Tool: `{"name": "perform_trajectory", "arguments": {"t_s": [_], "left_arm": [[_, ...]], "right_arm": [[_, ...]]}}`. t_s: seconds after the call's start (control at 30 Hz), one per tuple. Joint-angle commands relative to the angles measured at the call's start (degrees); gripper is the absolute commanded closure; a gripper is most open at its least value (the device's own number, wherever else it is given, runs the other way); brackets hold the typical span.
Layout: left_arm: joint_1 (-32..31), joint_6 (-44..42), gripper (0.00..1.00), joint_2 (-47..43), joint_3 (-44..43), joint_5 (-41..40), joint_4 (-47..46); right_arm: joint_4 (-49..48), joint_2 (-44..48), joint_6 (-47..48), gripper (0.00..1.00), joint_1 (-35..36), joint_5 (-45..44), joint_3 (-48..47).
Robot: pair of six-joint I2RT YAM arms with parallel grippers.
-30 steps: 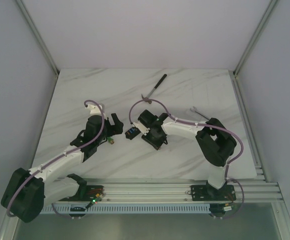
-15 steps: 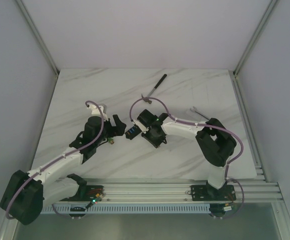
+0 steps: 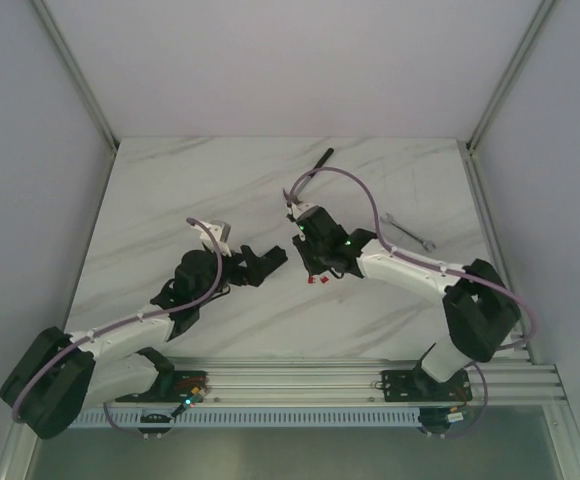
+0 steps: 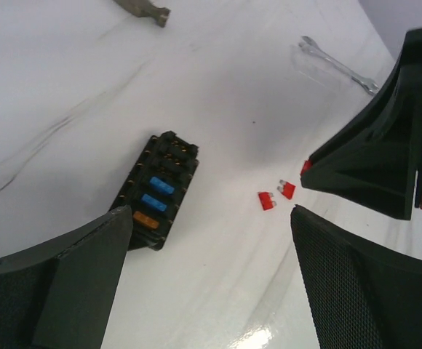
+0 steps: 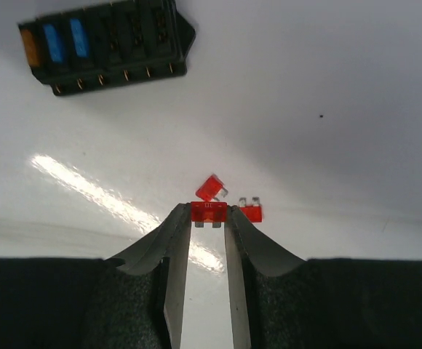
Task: Snap on the fuse box
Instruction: Pick up the fuse from the center of the board.
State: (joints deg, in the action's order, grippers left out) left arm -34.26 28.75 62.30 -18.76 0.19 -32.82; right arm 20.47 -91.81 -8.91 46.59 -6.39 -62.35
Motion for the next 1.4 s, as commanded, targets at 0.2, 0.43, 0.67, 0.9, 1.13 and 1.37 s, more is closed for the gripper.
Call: {"name": "perform_trajectory", "arguments": {"t_s": [0.2, 0.43, 0.67, 0.9, 1.13, 1.37], "left_arm": [[-7.6, -4.5, 0.06, 5.7, 2.2, -2.2, -20.1], [-13.0, -7.8, 0.18, 11.9, 0.9, -4.3, -27.9], [-14.9, -9.6, 0.36, 17.7, -2.3, -5.3, -30.4], [-15.0, -10.4, 0.46, 21.0, -3.7, -5.6, -33.3], [-15.0, -10.3, 0.54, 23.0, -5.3, -4.0, -35.3], [-15.1, -10.3, 0.63, 23.9, -5.5, -2.2, -37.8]], "right_arm": [[-20.9, 12.3, -13.8, 0.74, 0.0, -4.2, 10.1], [-25.9, 16.6, -18.2, 0.74, 0.1, -3.0, 13.0], [-28.9, 20.1, -21.0, 0.73, 0.1, -2.7, 15.9], [-30.6, 21.8, -22.9, 0.72, 0.1, -1.6, 18.3], [-31.7, 22.5, -24.1, 0.72, 0.1, -0.7, 19.5], [-32.0, 22.6, -24.7, 0.72, 0.2, 0.0, 20.0]]}}
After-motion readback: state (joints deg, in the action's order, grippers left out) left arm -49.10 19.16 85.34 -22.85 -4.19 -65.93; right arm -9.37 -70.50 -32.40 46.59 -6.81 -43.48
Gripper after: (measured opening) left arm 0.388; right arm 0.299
